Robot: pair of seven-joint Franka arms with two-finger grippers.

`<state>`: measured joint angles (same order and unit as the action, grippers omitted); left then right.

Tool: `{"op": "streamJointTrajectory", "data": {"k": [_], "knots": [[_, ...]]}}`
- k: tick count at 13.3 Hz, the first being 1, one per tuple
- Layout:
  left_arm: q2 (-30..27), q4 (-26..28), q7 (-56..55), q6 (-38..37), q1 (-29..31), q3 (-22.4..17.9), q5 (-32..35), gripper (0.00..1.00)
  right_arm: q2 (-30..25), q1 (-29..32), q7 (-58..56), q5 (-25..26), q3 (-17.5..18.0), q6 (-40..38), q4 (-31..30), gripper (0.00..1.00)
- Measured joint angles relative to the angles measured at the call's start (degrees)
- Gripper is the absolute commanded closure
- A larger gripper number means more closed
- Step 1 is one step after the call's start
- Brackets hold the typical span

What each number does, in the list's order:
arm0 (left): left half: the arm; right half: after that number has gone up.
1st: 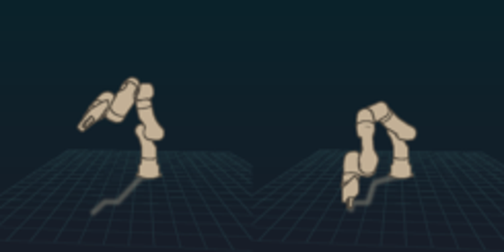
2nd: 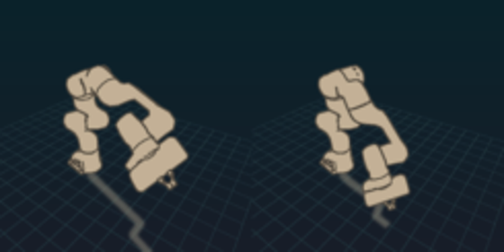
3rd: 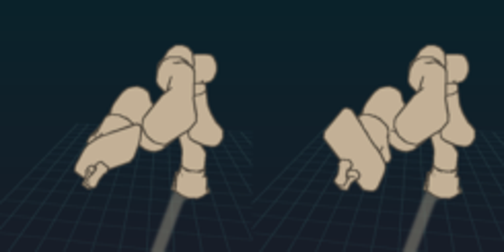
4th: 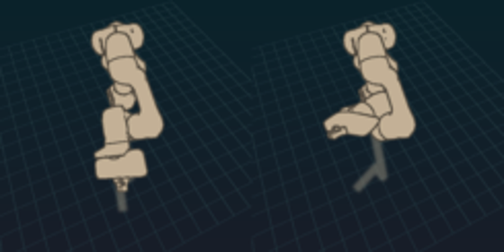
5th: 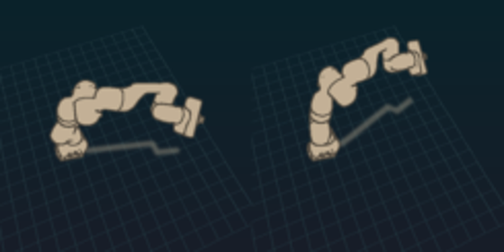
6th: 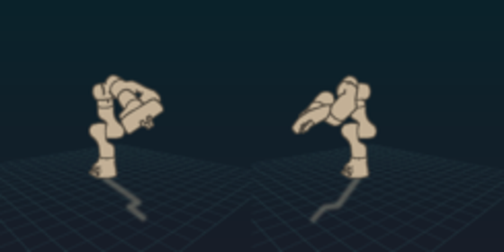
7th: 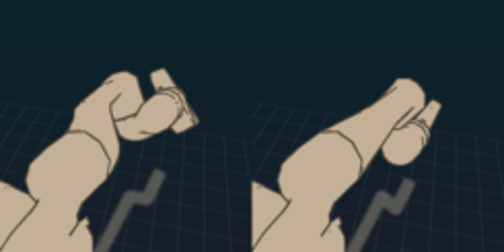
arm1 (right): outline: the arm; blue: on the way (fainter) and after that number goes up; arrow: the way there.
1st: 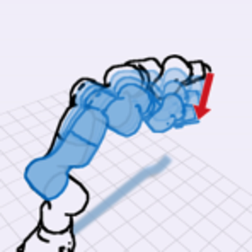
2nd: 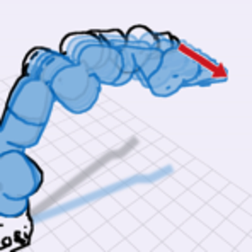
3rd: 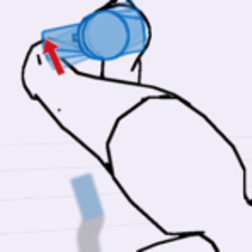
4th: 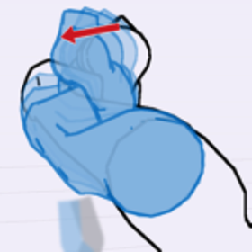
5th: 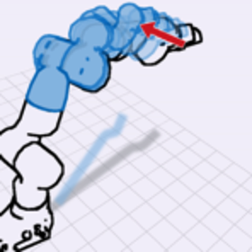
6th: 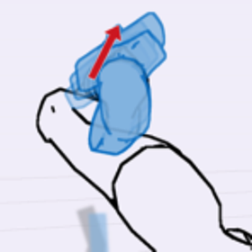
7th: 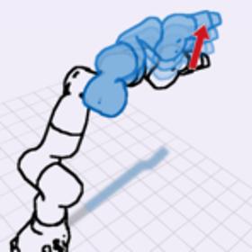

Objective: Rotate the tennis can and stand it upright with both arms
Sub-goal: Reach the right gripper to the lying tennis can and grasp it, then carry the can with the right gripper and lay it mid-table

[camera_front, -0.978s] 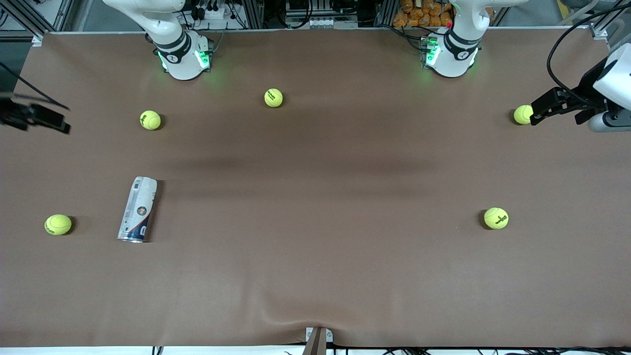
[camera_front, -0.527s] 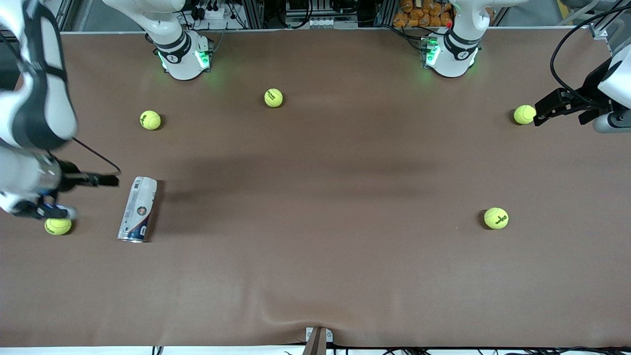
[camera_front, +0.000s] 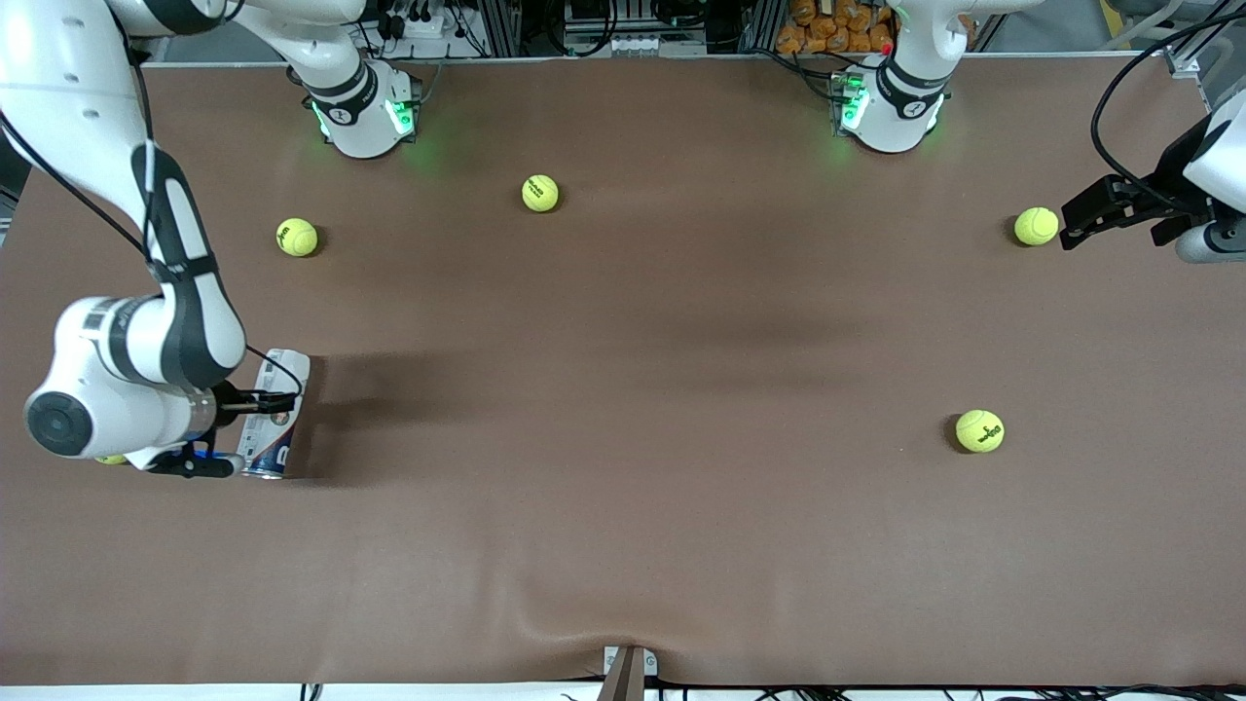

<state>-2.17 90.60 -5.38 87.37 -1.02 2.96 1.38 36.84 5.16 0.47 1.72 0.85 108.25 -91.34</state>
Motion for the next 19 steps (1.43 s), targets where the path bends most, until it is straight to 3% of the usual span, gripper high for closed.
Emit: {"op": "streamJointTrajectory", "data": {"k": [10, 12, 19], "knots": [[0.00, -0.54, 0.00, 0.00, -0.08, 0.22, 0.00, 0.00, 5.79, 0.14, -4.74, 0.93, -0.17, 2.90, 0.20, 0.00], [0.00, -0.54, 0.00, 0.00, -0.10, 0.23, 0.00, 0.00, 5.80, 0.19, -8.34, 0.94, -0.25, 2.91, 0.26, 0.17], [0.00, -0.60, 0.00, 0.00, -0.72, 0.43, 0.00, 0.00, 5.84, -2.22, -27.46, 0.94, 0.78, 3.42, 3.82, 0.16]]}}
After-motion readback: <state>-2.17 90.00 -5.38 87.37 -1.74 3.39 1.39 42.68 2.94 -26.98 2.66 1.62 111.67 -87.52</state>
